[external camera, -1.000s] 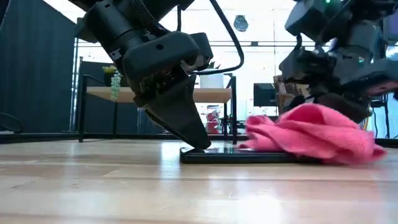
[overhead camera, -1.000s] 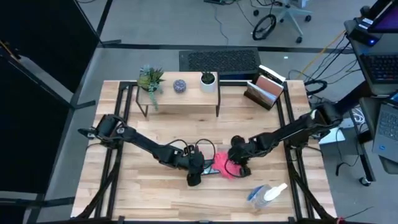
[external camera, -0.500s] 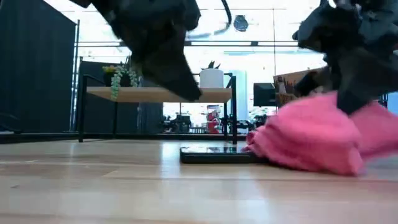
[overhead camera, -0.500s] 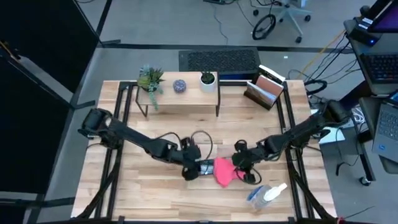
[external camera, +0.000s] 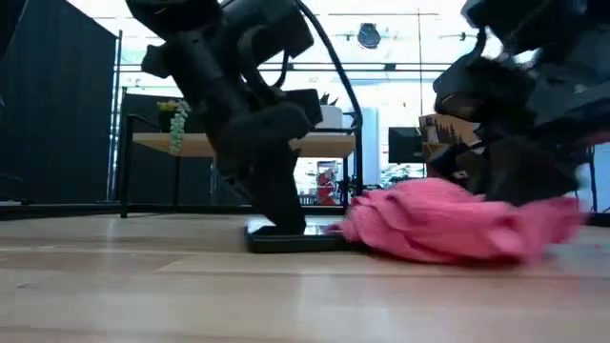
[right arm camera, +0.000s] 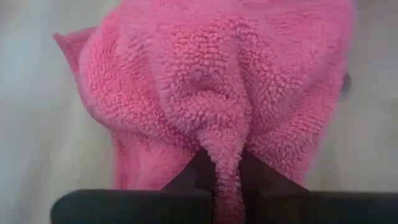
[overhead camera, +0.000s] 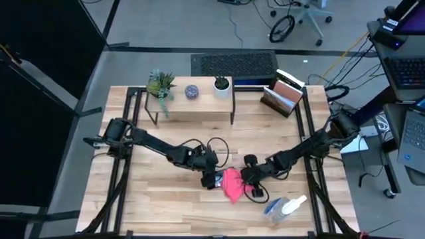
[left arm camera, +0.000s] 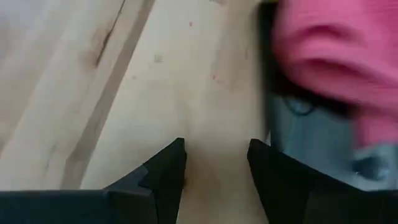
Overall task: Apply microfiber cloth
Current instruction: Wipe the front of the cellphone using the pink microfiber cloth
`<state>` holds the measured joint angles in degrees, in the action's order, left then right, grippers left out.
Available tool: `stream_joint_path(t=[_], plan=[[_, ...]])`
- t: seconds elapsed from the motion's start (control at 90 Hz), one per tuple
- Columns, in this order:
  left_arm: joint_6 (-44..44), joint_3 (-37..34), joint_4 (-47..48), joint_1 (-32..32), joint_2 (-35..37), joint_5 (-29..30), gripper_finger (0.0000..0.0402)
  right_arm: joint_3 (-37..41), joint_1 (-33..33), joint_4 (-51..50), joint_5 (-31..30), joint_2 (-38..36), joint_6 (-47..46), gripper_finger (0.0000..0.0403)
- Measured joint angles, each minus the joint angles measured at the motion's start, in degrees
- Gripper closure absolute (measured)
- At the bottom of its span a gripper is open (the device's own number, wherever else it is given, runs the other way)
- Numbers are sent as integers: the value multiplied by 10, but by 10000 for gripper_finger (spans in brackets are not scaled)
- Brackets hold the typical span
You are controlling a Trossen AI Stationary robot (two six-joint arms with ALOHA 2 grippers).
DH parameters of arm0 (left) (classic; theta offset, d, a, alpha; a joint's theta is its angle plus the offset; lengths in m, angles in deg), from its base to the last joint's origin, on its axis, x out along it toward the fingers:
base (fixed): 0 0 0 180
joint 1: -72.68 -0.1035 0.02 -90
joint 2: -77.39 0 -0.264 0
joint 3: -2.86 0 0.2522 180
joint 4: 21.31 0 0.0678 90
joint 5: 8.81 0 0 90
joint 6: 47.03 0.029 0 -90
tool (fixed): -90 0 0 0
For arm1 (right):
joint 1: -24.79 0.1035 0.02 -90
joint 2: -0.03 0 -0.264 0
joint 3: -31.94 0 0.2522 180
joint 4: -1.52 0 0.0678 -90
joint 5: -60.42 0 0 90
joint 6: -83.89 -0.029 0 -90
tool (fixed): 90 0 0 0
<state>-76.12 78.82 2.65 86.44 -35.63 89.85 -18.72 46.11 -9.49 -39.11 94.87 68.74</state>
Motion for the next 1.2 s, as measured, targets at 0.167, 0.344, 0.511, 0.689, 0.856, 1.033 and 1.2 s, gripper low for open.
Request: stream_joint_path(t=[0.167, 0.344, 0.511, 0.689, 0.856, 1.033, 1.2], plan=[[-49, 0, -34, 32, 0, -32, 237, 3, -38, 14, -66, -2, 13, 398], [-50, -3, -116, 49, -4, -39, 237, 3, -92, 101, -76, 8, 15, 398], [-50, -3, -106, 42, 7, -31, 237, 3, -125, 103, -71, -21, 52, 398], [-37, 6, -90, 34, 31, -30, 237, -20, -107, -5, -9, -149, 54, 398], [-8, 10, -97, 28, 40, -14, 237, -26, -60, -63, 109, -266, 52, 398], [11, 9, -141, 16, 26, -9, 237, -7, -4, -69, 184, -282, 25, 399], [27, 10, -219, 10, -3, -10, 237, 9, 9, -24, 124, -212, 35, 399]])
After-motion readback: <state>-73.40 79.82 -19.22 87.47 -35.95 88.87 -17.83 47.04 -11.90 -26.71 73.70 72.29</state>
